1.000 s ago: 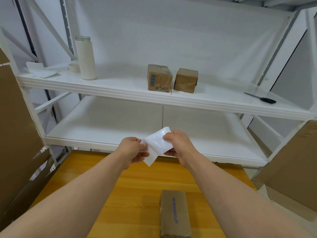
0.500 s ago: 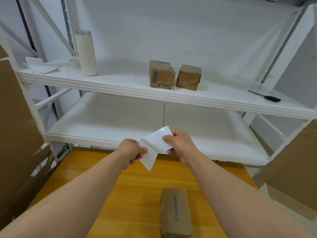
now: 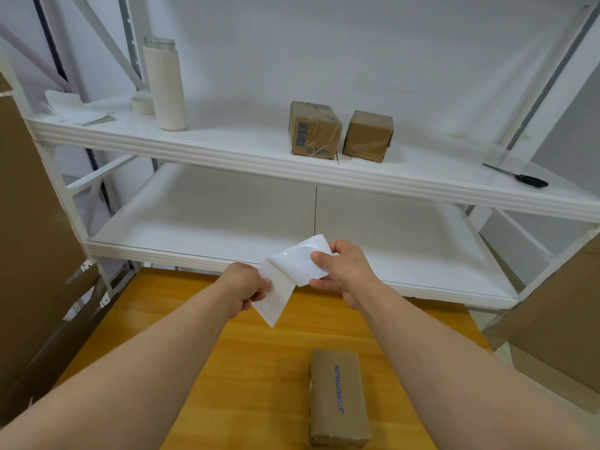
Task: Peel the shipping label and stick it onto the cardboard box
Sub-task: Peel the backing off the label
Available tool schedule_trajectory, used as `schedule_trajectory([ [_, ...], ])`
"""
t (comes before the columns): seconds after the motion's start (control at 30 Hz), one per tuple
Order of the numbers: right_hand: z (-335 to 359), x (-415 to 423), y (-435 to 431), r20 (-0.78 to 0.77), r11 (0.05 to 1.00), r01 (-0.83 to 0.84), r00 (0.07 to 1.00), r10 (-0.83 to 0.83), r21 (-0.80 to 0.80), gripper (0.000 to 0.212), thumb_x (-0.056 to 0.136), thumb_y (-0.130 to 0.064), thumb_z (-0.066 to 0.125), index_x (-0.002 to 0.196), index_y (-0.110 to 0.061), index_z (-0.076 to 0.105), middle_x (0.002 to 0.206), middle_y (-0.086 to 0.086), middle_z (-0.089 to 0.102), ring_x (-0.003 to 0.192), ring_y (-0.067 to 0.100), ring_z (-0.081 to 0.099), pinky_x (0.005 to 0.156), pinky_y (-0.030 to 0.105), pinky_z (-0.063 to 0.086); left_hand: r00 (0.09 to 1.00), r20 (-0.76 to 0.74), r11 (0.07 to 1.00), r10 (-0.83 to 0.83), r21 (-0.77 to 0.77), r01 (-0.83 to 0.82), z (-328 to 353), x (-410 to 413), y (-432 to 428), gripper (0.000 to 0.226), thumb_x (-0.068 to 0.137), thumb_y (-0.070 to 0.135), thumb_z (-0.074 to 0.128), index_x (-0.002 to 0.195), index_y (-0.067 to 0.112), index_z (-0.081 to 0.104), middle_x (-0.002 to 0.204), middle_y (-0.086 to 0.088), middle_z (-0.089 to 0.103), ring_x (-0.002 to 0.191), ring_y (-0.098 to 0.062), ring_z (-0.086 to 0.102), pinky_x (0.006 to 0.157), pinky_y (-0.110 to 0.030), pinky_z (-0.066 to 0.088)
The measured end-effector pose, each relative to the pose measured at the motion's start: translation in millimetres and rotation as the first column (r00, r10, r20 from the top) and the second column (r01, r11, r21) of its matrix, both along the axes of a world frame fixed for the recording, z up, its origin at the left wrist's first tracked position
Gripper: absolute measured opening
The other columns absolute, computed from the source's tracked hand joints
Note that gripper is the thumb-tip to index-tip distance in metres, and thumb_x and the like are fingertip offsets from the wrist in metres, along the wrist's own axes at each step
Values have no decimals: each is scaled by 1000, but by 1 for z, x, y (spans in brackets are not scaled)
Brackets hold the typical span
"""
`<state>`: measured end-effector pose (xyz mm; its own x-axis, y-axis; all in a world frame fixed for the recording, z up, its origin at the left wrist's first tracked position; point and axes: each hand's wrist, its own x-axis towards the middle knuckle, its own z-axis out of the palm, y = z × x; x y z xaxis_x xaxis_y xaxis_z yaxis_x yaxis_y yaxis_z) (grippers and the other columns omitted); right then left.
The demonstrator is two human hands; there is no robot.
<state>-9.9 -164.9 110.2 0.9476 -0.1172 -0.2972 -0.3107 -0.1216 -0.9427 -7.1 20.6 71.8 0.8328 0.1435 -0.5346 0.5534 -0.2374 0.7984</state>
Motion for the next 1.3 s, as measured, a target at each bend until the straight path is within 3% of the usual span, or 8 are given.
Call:
schedule_trajectory([
  [0.2,-8,5,7,-15,1000,-24,1000,24,-10,22,89,-12,69,109,-8,60,115,11,60,93,29,68,73,42,64,1000,-11,999,4,35,-3,-12,3,8,21,93,11,64,113,5,63,81,-12,58,64,-18,46,51,-26,35],
  [0.33,-16,6,12,-22,999,-35,999,34,-30,20,90,-11,68,108,-8,60,114,11,61,92,29,69,71,41,65,999,47,999,6,53,-8,-24,4,14,39,91,7,67,129,2,58,127,-16,60,114,-33,54,86,-36,39],
  [0.43,-21,7,14,-32,997,-35,999,33,-62,21,90,-12,68,109,-9,60,115,11,60,91,29,67,67,38,65,1000,12,991,-1,133,-1,-30,3,19,44,94,8,64,136,0,52,137,-18,55,129,-36,48,97,-40,39],
  [0.8,-32,8,21,-106,983,-87,992,70,-163,18,90,-13,66,106,-11,59,114,10,59,87,31,70,73,40,64,992,-119,983,36,181,-14,-62,-3,41,52,91,17,70,136,-1,51,129,-22,58,117,-38,56,87,-42,49],
  [0.93,-33,8,20,-110,983,-89,991,72,-163,16,91,-12,66,105,-12,58,114,10,58,92,31,68,71,37,64,979,-75,978,192,98,-184,-62,-5,46,43,98,14,58,138,-1,52,139,-21,55,127,-35,53,81,-35,48],
  [1.03,-32,7,20,-111,981,-93,991,75,-170,15,91,-13,66,104,-13,58,113,9,57,94,31,68,68,34,64,986,-18,986,168,15,-168,-55,-2,47,38,96,2,57,132,-6,55,137,-23,57,126,-38,55,71,-28,48],
  [1.17,-33,6,20,-115,978,-112,989,92,-179,19,91,-14,66,108,-13,58,115,10,57,90,30,69,72,36,64,994,63,996,86,9,-87,-46,-2,42,30,96,10,61,125,6,58,131,-16,57,120,-35,53,95,-42,43],
  [1.3,-33,3,19,-113,968,-141,986,119,-209,20,91,-16,67,109,-13,58,117,11,57,87,29,70,77,40,64,989,147,995,25,-96,-11,-25,4,28,9,93,17,64,102,18,65,112,-6,63,104,-23,55,87,-40,48],
])
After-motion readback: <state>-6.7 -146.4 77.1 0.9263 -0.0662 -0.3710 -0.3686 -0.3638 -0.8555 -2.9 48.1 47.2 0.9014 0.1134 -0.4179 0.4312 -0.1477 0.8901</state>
